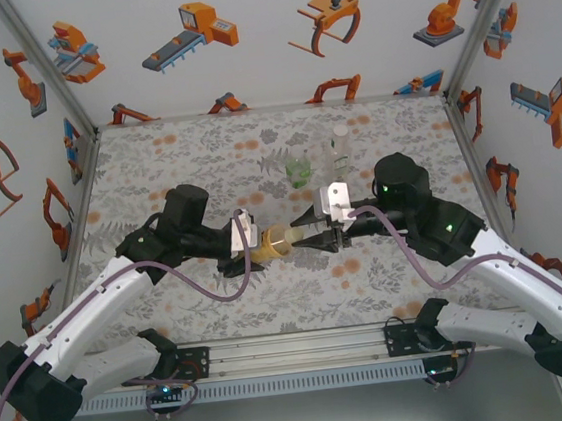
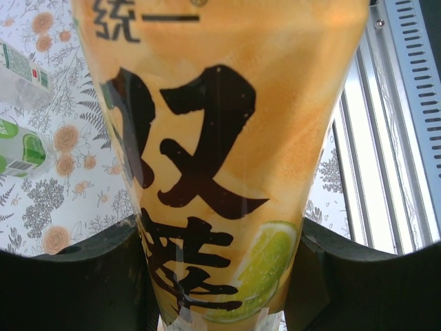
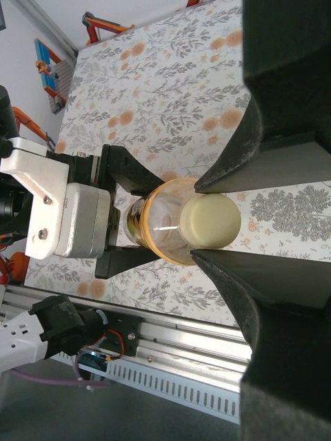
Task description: Screw on the bottle caps
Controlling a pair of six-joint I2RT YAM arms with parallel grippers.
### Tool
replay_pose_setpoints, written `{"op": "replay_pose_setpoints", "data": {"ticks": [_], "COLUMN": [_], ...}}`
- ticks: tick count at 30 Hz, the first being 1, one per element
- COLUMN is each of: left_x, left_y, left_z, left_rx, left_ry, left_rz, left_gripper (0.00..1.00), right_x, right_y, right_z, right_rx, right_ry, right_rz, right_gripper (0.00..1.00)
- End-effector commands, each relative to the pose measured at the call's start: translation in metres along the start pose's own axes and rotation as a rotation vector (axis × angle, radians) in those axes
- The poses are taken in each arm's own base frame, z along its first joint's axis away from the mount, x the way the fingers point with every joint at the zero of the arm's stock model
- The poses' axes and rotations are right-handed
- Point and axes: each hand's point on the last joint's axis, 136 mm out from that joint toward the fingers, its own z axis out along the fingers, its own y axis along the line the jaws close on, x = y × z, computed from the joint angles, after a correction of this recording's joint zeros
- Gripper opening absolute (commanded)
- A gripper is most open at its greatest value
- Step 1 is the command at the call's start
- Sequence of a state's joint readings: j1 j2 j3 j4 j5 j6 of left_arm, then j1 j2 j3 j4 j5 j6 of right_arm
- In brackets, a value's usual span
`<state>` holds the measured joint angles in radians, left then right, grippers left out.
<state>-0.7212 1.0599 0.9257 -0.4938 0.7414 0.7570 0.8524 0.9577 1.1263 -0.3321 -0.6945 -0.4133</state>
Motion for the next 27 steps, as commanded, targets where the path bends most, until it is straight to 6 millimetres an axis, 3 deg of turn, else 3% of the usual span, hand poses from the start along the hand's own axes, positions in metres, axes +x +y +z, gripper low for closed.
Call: {"op": "replay_pose_setpoints", "data": {"ticks": [1, 6, 11, 20, 27], "left_x": [-0.015, -0.015, -0.011, 0.001, 0.012], "left_y": [-0.003, -0.002, 0.007, 0.035, 0.057], "left_z": [-0.005, -0.005, -0.006, -0.012, -0.02], "left_rx": [0.016, 0.013, -0.041, -0.218, -0.351], "left_ry": [-0.039, -0.036, -0.006, 0.065, 0.128], "left_rz": [0.039, 0.042, 0.038, 0.034, 0.012], "left_gripper": [0.0, 0.0, 0.0, 0.0, 0.0], "right_x": [-0.005, 0.002, 0.007, 0.022, 0.045], "right_y": [-0.003, -0.011, -0.034, -0.086, -0.11], "right_z": [-0.001, 0.0, 0.002, -0.009, -0.015], "right_rx": [0.015, 0.057, 0.177, 0.497, 0.654], "right_ry": [-0.009, 0.015, 0.022, -0.135, -0.234], "right_rz": [-0.027, -0.013, 0.113, 0.529, 0.93], "right_gripper": [0.33, 0.2, 0.01, 0.0, 0.0]}}
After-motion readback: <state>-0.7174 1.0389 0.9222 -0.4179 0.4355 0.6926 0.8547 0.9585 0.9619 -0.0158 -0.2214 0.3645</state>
